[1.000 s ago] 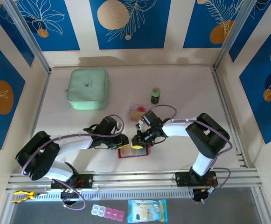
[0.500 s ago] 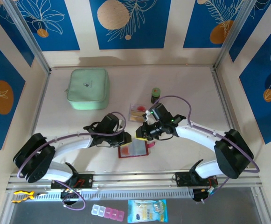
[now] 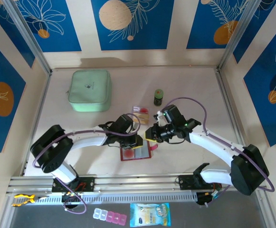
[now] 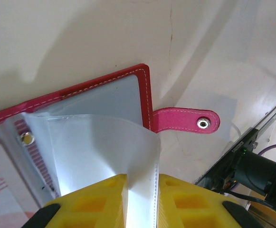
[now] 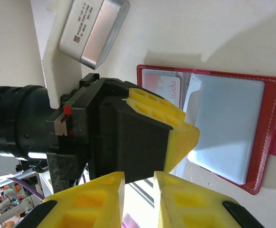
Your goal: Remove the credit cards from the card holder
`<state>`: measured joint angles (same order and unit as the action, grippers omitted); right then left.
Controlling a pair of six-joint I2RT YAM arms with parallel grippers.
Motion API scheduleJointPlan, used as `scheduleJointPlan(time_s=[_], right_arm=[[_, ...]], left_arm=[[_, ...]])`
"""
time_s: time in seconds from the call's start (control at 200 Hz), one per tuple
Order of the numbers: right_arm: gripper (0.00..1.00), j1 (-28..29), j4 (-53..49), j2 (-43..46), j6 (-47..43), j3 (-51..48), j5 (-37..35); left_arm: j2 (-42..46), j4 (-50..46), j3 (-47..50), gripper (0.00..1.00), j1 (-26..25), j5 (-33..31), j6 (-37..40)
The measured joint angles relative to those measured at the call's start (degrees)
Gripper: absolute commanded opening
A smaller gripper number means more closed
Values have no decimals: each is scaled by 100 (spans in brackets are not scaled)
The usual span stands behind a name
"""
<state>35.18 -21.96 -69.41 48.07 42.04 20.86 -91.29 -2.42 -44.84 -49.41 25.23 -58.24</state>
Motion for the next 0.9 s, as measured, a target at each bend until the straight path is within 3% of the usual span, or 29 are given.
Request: scheduleJointPlan(time_s=[0.41,0.9], right_arm=[[25,-72,-170,57,-44,-59,-39],[26,-72,-179,57,-63,-61,-55]], left_arm=[[-433,382,-212,22,-24,28,-120],[-675,713,-232,35,-24,66,-236]])
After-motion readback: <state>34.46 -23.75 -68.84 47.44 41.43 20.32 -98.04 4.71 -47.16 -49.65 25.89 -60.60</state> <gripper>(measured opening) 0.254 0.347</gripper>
